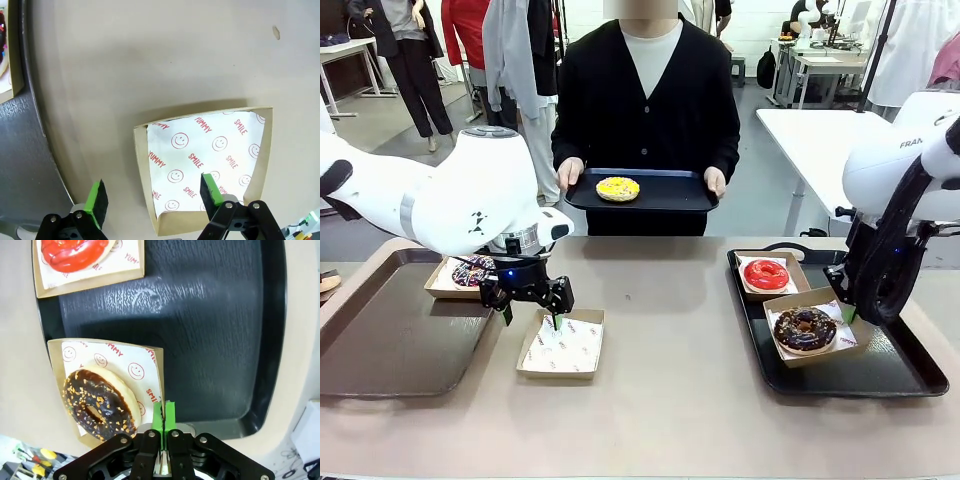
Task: Individually package the donuts and arrange them on the tray.
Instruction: Place the picked Paper togo box on the Handle tray while simultaneously picking up another Paper togo box from the table with the other hand.
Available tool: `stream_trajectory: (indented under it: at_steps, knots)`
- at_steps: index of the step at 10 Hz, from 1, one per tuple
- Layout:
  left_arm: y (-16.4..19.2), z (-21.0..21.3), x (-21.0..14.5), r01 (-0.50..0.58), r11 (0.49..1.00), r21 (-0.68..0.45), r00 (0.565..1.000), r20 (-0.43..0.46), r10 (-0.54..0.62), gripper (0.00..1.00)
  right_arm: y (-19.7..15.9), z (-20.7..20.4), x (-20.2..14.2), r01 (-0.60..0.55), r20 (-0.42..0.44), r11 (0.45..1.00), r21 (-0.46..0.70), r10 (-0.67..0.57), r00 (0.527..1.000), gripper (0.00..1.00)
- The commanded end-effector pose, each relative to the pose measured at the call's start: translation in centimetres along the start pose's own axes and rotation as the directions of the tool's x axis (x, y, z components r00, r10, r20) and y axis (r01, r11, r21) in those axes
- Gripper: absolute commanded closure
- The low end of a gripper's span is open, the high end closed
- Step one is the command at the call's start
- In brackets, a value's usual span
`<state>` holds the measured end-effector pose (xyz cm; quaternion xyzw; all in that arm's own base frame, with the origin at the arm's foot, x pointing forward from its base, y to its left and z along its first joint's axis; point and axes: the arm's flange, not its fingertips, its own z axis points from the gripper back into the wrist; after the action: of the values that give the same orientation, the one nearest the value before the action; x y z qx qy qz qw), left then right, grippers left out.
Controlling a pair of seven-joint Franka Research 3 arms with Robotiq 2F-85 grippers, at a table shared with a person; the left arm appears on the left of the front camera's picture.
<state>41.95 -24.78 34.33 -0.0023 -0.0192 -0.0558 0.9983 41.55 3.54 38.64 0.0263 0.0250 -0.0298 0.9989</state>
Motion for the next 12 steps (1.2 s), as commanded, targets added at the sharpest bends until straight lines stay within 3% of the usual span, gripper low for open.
stream_trajectory:
  at_steps: [1,9,10,11,12]
  knots:
    - [-0.8,-0.8,0.1,-0.023,0.999,0.027,1.000,0.014,0.022,0.03,-0.5,-1.1,0.3,-0.021,0.031,0.999,0.047,0.019,0.999,0.99]
    - [-0.2,-2.1,0.4,-0.091,0.996,-0.014,0.996,-0.012,0.091,0.03,-0.5,-2.2,1.1,-0.028,0.045,0.997,0.072,0.025,0.999,0.99]
    - [-0.1,-1.9,0.4,-0.092,0.995,-0.023,0.996,-0.018,0.092,0.63,-0.5,-2.2,1.1,-0.034,0.040,0.997,0.066,0.032,0.999,0.67]
    - [0.0,-1.8,0.5,-0.096,0.995,-0.032,0.995,-0.021,0.096,0.63,-0.5,-2.1,1.1,-0.037,0.037,0.997,0.065,0.035,0.999,0.42]
    - [0.1,-1.7,0.6,-0.100,0.994,-0.035,0.995,-0.024,0.100,1.00,-0.6,-2.2,1.1,-0.032,0.034,0.997,0.068,0.030,0.999,0.10]
